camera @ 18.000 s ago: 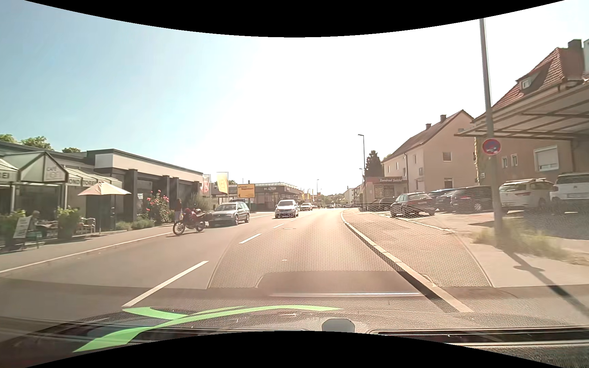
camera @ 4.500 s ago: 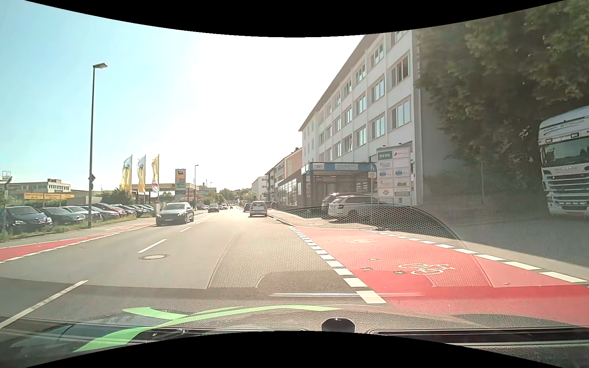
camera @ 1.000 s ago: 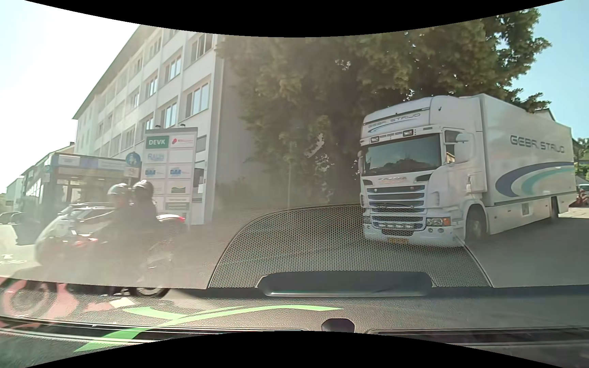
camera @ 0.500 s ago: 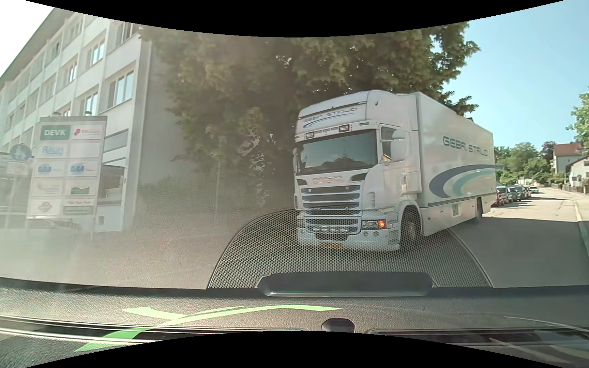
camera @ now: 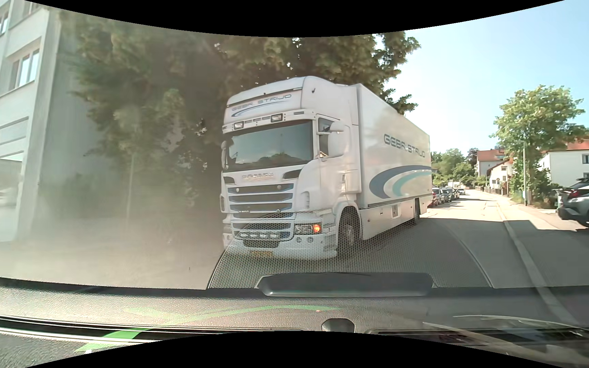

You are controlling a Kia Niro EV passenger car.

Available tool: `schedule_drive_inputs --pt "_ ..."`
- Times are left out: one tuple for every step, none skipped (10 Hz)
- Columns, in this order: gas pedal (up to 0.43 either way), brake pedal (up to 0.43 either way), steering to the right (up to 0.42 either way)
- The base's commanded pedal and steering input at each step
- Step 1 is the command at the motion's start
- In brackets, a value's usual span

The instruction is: Follow the waypoints while adhering to traffic rules and regulations

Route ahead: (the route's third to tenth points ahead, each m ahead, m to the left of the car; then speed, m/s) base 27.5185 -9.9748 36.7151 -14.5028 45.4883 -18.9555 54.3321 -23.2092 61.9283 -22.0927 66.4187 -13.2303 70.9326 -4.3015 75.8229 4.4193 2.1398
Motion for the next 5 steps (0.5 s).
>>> schedule_drive_inputs --pt "0.118 0.0 0.522" --pt "0.118 0.0 0.489" --pt "0.118 0.0 0.445" --pt "0.118 0.0 0.401" --pt "0.118 0.0 0.369"
